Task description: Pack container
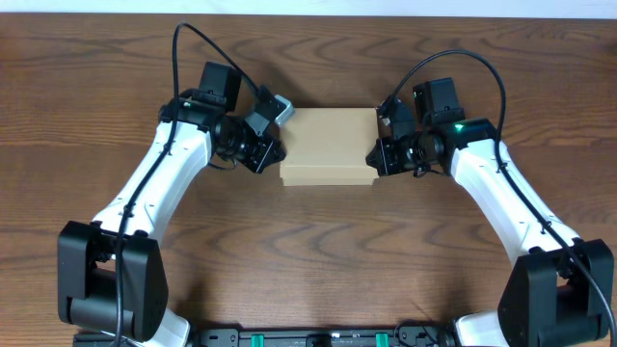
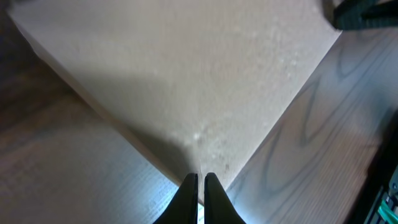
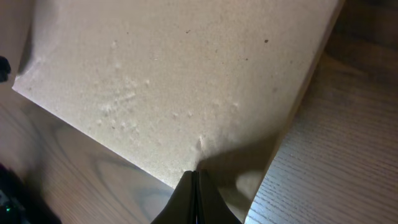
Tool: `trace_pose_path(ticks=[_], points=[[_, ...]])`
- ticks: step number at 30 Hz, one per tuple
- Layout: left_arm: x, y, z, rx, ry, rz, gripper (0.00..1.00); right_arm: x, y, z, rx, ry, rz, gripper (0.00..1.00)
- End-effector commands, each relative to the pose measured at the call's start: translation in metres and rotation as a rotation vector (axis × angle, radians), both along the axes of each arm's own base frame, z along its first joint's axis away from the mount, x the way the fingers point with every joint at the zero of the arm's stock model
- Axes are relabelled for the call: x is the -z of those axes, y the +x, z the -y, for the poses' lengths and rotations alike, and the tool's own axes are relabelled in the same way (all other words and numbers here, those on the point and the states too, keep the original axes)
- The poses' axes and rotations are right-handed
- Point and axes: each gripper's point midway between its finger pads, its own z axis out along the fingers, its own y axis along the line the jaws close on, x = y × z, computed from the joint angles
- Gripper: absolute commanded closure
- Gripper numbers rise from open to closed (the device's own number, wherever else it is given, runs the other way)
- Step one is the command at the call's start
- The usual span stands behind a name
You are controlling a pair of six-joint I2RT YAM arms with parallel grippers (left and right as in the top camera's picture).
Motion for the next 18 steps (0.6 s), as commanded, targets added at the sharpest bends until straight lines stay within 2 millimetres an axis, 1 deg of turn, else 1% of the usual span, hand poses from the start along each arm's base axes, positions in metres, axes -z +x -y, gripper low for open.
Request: trace_pose_path(ticks=[1,12,14,18], points=[[0.007,-0.002,0.000,-0.008,0.005,-0.022,0.94,0.015,-0.006,-0.001,-0.023,-0.024,-0.034,0.98],[0.011,0.001,-0.005,-0.042,0.043,-0.028,0.94,0.016,-0.006,-0.001,-0.022,-0.024,-0.036,0.98],[0.009,-0.001,-0.001,-0.031,0.019,-0.035,0.94,0.016,-0.006,-0.001,-0.023,-0.024,-0.036,0.98],[-0.002,-0.010,0.013,0.015,-0.076,-0.060,0.94,0.016,-0.006,-0.001,-0.023,-0.024,-0.036,0.99]])
